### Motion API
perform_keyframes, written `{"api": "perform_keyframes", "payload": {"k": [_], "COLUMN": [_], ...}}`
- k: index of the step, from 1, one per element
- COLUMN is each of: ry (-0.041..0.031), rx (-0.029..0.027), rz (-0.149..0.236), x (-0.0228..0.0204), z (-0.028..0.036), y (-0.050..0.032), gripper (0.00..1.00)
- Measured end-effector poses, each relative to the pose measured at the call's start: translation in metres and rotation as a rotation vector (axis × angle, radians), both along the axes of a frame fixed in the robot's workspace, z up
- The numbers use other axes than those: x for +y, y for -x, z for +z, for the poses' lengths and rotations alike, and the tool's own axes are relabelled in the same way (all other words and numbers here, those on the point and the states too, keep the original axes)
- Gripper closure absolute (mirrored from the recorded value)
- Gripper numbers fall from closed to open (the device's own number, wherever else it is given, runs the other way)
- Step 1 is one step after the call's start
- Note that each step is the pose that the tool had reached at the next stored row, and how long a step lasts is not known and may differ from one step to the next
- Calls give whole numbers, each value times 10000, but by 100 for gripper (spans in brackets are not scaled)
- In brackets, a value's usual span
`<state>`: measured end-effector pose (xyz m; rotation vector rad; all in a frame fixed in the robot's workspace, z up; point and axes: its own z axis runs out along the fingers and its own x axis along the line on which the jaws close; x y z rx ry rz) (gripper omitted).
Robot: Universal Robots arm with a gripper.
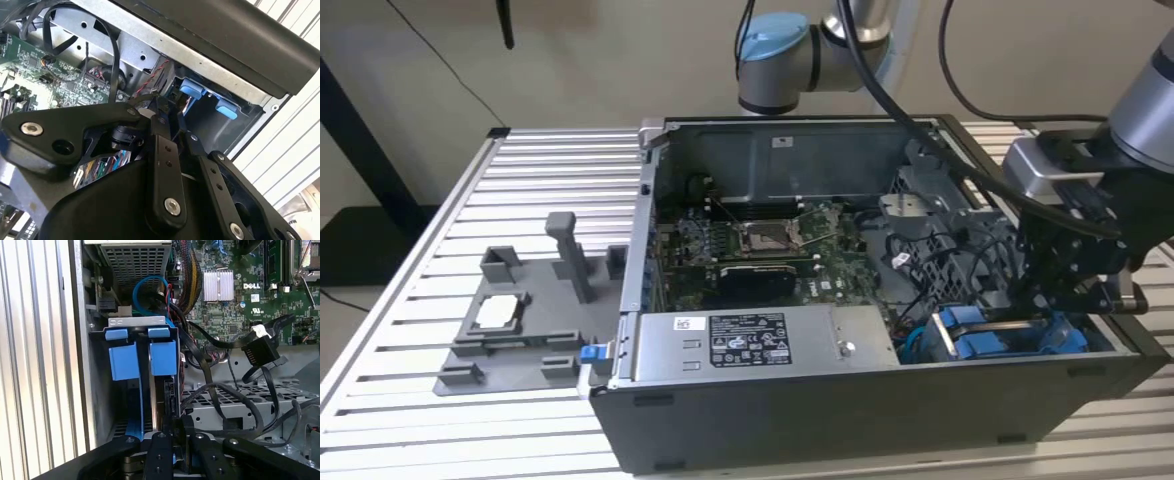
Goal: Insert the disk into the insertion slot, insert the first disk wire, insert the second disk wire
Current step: 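Insert the first disk wire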
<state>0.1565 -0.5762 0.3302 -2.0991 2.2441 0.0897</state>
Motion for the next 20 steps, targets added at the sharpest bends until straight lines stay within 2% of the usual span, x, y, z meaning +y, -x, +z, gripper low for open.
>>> {"api": "perform_keyframes", "payload": {"k": [8,9,10,18,20], "ry": [-13,-11,-9,-5,-3], "rx": [0,0,0,-1,-1], "rz": [-2,-2,-1,-2,-1], "x": [0,0,-1,0,8], "z": [-11,6,34,397,417], "y": [1,1,0,2,2], "gripper": [80,73,73,73,73]}}
